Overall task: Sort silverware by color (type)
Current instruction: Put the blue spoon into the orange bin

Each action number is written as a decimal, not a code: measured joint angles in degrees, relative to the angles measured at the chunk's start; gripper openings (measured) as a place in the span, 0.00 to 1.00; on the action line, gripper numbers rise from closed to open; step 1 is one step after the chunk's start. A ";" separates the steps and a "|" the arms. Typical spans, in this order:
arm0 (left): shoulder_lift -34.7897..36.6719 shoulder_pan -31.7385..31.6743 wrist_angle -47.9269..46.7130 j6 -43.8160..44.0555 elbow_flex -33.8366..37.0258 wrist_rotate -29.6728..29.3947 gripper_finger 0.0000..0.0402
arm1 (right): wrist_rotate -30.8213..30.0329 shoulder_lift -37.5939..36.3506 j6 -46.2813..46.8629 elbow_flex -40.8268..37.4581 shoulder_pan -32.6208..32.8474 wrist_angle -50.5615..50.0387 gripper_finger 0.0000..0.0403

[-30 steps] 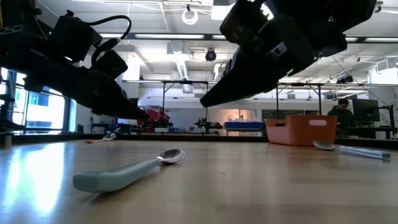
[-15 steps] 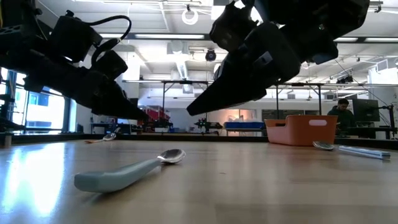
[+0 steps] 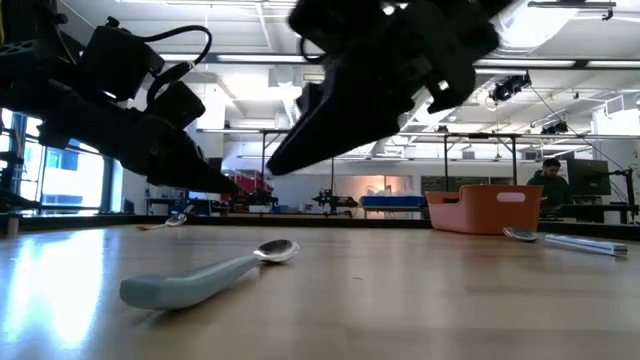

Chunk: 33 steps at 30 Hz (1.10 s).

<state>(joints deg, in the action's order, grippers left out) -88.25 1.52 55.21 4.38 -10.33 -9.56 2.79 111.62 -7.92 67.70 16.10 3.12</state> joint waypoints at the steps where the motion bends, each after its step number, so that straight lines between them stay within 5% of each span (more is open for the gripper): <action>1: -0.01 0.00 -0.06 -0.07 0.00 0.00 0.11 | 1.07 1.27 -2.11 2.40 0.00 -2.95 0.25; 9: 0.00 0.00 -0.42 -0.18 0.00 0.00 0.11 | 8.48 13.72 -13.85 22.09 -0.82 -24.42 0.29; 16: 0.00 0.00 -2.49 -0.17 0.00 0.00 0.11 | 14.67 22.19 -17.71 34.10 -2.78 -37.71 0.23; 23: -0.01 0.00 -3.05 -0.16 0.00 -0.07 0.11 | 15.19 23.21 -15.80 36.00 -4.47 -40.88 0.03; 29: 0.00 0.00 -3.05 -0.15 0.00 -0.68 0.11 | 13.70 21.67 -11.40 35.73 -4.80 -45.09 0.02; 33: 0.00 0.00 -3.05 -0.13 0.00 -0.68 0.11 | 7.50 18.56 -9.26 35.37 -4.05 -51.33 0.01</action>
<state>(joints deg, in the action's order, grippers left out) -88.25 1.52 52.16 4.25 -10.33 -10.24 10.29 130.17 -17.18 103.07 12.05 -48.21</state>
